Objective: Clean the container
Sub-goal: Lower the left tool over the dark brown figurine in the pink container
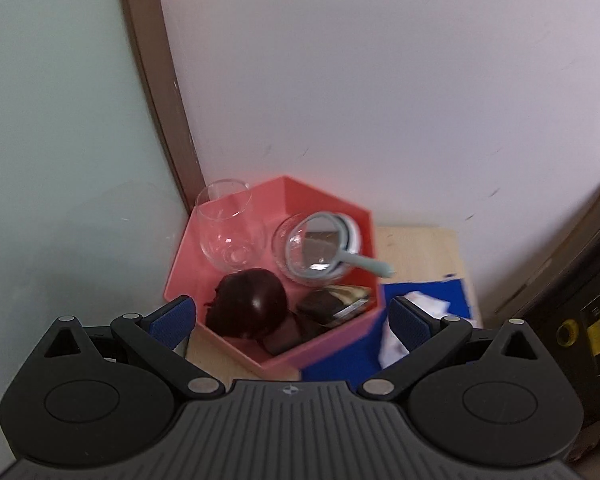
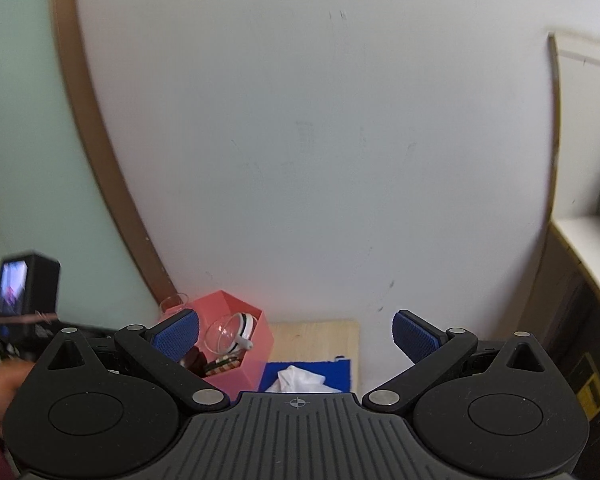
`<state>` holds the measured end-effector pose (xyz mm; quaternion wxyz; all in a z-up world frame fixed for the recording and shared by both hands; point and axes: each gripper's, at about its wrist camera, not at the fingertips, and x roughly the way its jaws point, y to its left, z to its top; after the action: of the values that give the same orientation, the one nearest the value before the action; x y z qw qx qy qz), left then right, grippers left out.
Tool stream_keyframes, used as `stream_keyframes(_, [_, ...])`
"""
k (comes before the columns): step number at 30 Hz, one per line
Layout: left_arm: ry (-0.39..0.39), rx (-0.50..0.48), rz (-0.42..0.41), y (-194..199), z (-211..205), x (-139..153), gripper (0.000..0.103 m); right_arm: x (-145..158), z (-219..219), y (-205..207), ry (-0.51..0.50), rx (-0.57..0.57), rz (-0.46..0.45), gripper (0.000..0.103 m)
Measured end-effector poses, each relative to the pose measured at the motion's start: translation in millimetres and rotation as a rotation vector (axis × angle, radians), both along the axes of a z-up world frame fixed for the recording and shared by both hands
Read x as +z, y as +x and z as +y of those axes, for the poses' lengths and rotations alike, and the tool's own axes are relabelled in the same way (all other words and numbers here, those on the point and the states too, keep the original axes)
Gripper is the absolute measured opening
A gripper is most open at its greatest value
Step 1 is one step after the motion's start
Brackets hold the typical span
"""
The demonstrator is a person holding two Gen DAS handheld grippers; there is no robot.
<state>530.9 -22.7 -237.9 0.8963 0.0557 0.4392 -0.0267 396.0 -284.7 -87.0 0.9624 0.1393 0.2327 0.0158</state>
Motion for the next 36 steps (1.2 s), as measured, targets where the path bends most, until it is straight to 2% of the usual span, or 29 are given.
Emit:
stream_keyframes(5, [0.069, -0.013, 0.044, 44.5, 19.9, -43.2, 0.103, -19.9, 7.6, 34.7, 0.068, -0.022, 0.071, 0.103])
stream_keyframes(8, [0.161, -0.041, 0.051, 58.4, 22.0, -62.7, 0.103, -32.1, 11.2, 47.8, 0.09, -0.021, 0.108, 0.103])
stream_keyframes(15, [0.25, -0.2, 0.109, 64.6, 6.4, -97.0, 0.103, -60.1, 12.8, 61.4, 0.115, -0.046, 0.158, 0.103])
stream_keyframes(20, [0.307, -0.253, 0.146, 64.0, -4.2, -115.7, 0.103, -82.8, 5.3, 64.3, 0.132, -0.054, 0.188, 0.103])
stream_keyframes(25, [0.301, -0.261, 0.216, 72.9, -3.7, -131.0, 0.103, -108.2, -2.8, 74.2, 0.164, -0.058, 0.216, 0.103])
stream_keyframes(36, [0.255, -0.217, 0.246, 78.6, 4.1, -137.7, 0.103, -156.0, -19.8, 90.8, 0.184, -0.044, 0.262, 0.103])
